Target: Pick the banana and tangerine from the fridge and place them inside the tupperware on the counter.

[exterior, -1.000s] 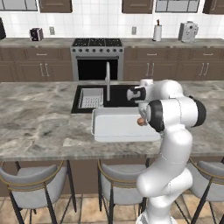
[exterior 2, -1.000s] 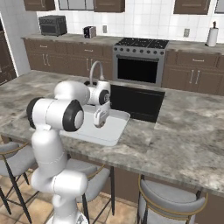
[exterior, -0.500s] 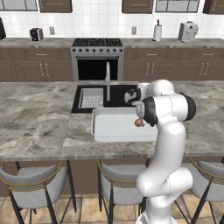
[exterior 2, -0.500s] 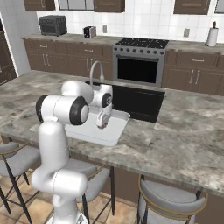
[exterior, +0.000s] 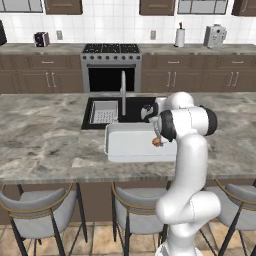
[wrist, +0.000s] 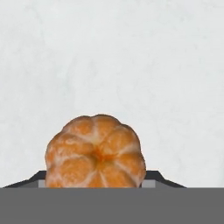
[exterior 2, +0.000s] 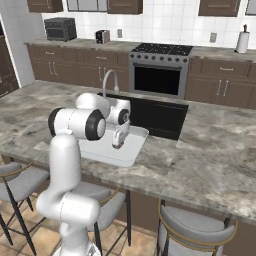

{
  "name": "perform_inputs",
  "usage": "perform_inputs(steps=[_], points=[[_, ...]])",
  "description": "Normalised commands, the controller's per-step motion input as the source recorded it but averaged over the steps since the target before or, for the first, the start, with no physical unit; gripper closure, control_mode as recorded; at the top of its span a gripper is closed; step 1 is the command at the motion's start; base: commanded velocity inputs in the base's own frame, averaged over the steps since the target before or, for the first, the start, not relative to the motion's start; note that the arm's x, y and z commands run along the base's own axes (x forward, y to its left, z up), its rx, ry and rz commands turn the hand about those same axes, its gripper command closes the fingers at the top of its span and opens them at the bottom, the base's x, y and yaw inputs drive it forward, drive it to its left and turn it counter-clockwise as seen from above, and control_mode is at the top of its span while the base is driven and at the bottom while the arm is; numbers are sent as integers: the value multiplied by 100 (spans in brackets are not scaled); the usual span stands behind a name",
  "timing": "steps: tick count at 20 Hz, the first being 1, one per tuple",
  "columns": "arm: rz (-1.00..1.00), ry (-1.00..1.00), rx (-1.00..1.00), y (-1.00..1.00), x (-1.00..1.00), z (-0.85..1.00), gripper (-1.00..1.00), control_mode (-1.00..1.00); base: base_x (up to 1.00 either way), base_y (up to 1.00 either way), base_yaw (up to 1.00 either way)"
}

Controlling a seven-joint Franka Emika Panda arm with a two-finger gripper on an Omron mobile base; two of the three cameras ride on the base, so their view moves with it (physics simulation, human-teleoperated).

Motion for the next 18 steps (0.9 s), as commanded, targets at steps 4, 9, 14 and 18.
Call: perform_inputs(steps=[4,9,14,18], points=[[0,-13,-3,0,-3,-29,-100,-100,0,0,0],[-8,-9,0,0,-27,0,-100,-100,0,0,0],[-17,-4,0,0,-19,18,-100,-100,0,0,0],[-27,0,0,0,-1,44,-100,-100,0,0,0]])
